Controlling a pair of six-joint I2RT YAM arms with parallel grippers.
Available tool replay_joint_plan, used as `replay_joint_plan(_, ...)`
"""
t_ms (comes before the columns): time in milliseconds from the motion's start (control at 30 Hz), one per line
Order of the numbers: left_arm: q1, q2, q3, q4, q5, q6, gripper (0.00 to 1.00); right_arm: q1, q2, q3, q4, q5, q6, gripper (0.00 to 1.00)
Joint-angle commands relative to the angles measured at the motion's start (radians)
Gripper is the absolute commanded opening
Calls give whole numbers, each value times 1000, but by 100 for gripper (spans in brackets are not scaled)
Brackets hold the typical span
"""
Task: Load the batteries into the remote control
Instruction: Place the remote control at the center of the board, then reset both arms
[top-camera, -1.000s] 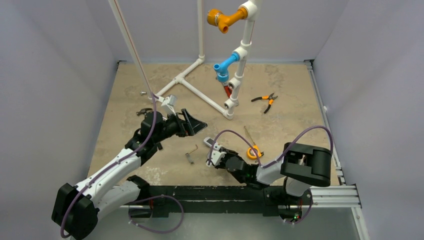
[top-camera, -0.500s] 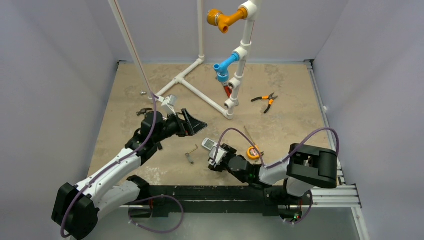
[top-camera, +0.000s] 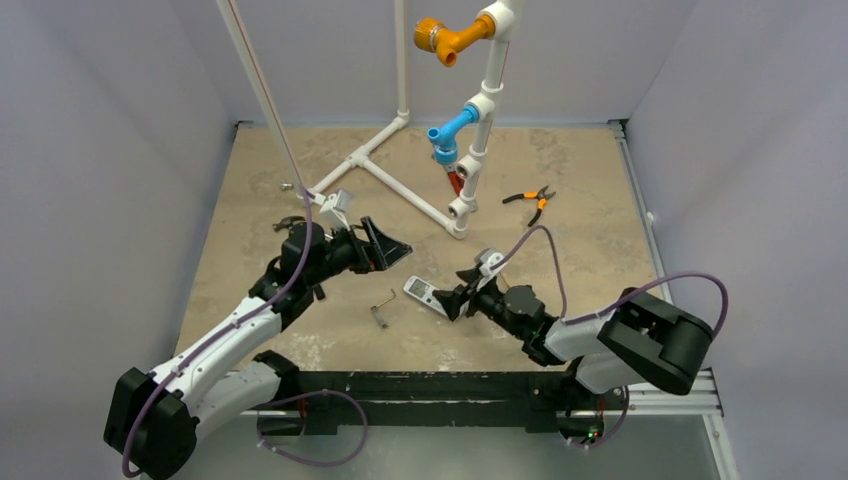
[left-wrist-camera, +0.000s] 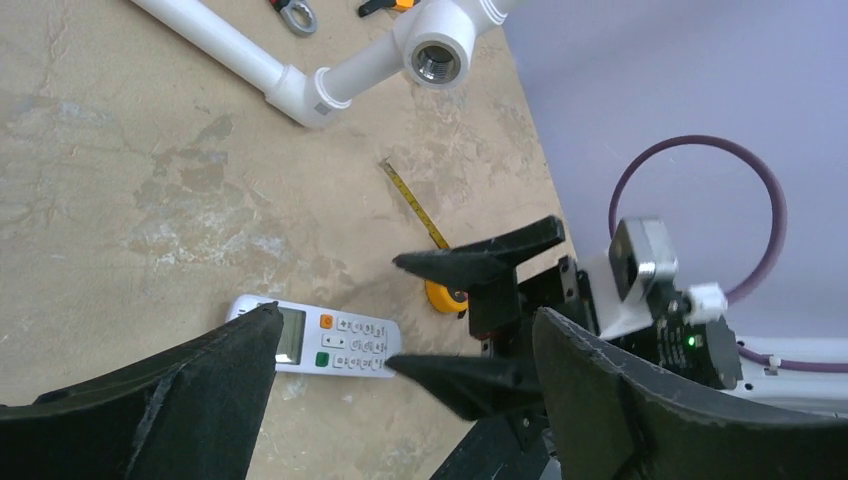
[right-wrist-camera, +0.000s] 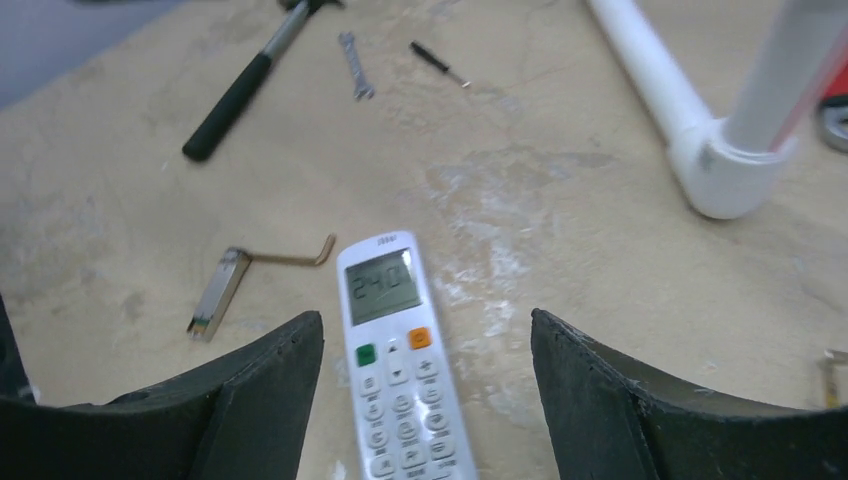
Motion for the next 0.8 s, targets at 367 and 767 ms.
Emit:
replay_joint_plan(367,20,-200,-36,-272,-243,83,95,-478,-574,-56,-468,56,514,79)
replay_joint_plan(767,21,-300,-107,-331,-316,51,96,-485,-724,73,-967,382,515,80)
